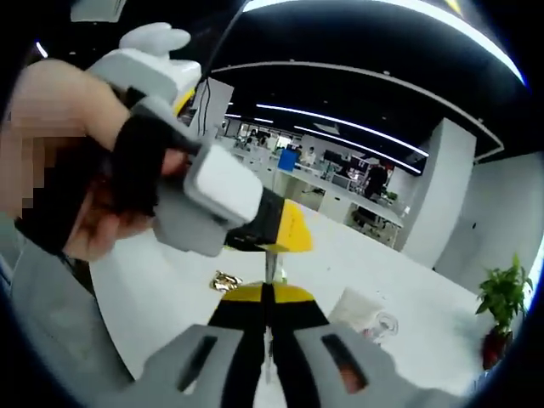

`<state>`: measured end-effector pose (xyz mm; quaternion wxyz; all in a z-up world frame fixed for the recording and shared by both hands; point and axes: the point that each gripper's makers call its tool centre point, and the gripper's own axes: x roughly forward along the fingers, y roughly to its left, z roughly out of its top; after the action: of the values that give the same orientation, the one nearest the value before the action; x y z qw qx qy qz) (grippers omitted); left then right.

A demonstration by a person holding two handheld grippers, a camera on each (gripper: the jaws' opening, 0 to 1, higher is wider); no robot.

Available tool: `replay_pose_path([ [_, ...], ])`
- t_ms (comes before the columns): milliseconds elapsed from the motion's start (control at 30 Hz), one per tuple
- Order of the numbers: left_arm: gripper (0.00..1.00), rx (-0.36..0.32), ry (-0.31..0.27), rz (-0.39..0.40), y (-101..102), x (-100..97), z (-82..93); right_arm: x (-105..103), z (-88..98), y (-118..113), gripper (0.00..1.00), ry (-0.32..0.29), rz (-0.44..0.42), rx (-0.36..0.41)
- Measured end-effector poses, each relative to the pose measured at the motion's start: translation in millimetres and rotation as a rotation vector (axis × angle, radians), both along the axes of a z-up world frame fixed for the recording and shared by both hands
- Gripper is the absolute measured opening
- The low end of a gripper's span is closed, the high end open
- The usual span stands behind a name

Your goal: Arrange the skincare products in the storage area until every visible bottle or jar stands upright without overlapping.

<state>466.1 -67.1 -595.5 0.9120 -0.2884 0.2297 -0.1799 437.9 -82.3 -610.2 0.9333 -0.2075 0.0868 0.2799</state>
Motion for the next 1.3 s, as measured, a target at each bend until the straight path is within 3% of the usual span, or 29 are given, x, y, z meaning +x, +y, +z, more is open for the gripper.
replay_pose_path([
  [67, 0.09, -0.012, -0.007, -0.005, 0, -1.3, 1.1, 1, 0.7, -2, 0.01, -0.008, -0.008, -0.004],
  [200, 0.01, -0.049, -0.022, -0.004, -2, -0.4, 5.5, 3, 3.8, -3, 0.01, -0.037, -0.015, -0.025],
  [433, 0.0, -0.071, -0.039, -0.025, 0, 0.1, 9.1, 0, 3.9, 4, 0.09, -0.036, 0.016, -0.003],
  [600, 0.0, -0.077, -0.051, -0.066, 4, -0.3, 11.8, -7, 8.1, 8, 0.13, -0.013, 0.053, 0.064],
  [733, 0.0, -0.047, -0.052, -0.155, 2, -3.4, 7.9, -17, 8.6, 16, 0.2, 0.043, 0.12, 0.193],
  [767, 0.0, -0.04, -0.052, -0.141, 5, -2.5, 7.5, -18, 8.1, 15, 0.22, 0.051, 0.129, 0.201],
  [867, 0.0, -0.054, -0.06, -0.18, 7, -3.8, 9.8, -20, 10.6, 8, 0.31, 0.095, 0.13, 0.301],
  [967, 0.0, -0.064, -0.074, -0.234, 6, -6.3, 13.5, -18, 11.3, -6, 0.39, 0.113, 0.115, 0.343],
  [1067, 0.0, -0.048, -0.105, -0.32, 2, -12.2, 18.5, -15, 10.7, -17, 0.44, 0.138, 0.109, 0.386],
  [1167, 0.0, -0.052, -0.125, -0.392, -3, -17.8, 23.0, -15, 14.0, -23, 0.47, 0.168, 0.143, 0.48],
  [1300, 0.0, -0.072, -0.162, -0.514, -13, -29.9, 33.2, -13, 12.1, -36, 0.53, 0.206, 0.153, 0.516],
])
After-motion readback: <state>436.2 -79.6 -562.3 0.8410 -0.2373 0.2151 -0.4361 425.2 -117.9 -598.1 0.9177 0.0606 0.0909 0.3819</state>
